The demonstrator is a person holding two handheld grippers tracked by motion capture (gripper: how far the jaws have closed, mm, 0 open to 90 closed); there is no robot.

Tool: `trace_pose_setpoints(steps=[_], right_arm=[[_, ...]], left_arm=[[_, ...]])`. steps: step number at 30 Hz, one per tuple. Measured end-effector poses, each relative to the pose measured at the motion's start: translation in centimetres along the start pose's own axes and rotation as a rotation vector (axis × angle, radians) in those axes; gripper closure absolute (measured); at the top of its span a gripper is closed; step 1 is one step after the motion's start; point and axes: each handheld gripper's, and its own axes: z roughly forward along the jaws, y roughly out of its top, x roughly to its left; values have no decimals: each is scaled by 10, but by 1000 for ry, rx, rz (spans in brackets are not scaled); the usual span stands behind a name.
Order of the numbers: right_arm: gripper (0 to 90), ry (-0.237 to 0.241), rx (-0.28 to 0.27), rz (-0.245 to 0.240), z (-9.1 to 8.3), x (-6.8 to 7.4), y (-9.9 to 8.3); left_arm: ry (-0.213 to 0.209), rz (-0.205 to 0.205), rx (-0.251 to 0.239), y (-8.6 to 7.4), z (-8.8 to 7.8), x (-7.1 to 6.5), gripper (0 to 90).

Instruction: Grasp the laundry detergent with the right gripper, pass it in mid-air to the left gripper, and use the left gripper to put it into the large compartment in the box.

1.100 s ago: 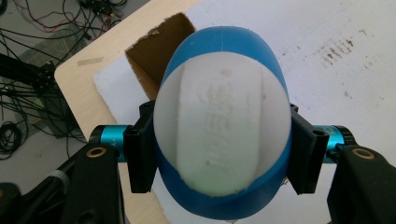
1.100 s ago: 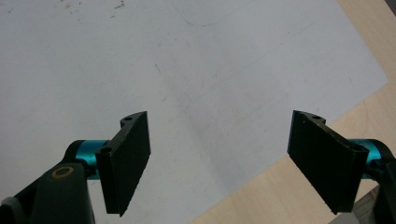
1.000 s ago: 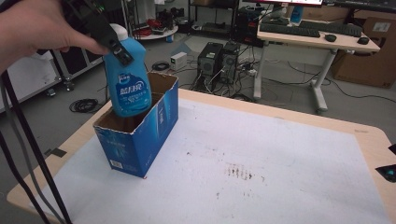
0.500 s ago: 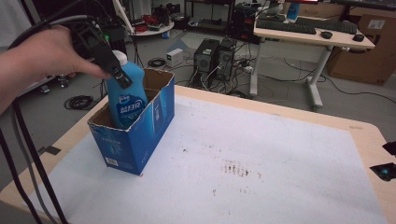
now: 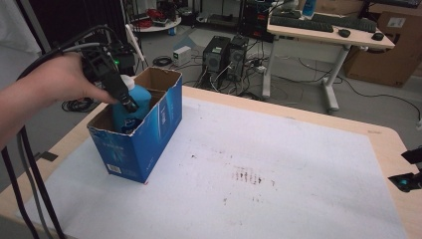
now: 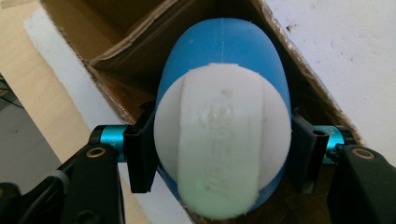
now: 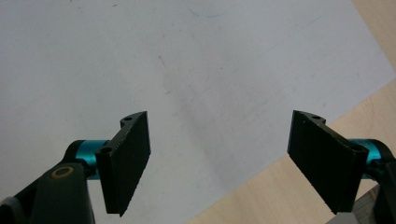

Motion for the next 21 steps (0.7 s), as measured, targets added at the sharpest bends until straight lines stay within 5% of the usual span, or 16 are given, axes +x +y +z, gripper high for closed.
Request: trace_pose_setpoints(steps=[21], right_arm=[[206,4,5,1,2,2,-3]], left_arm=[[-2,41,25,-4,25,-5,384]])
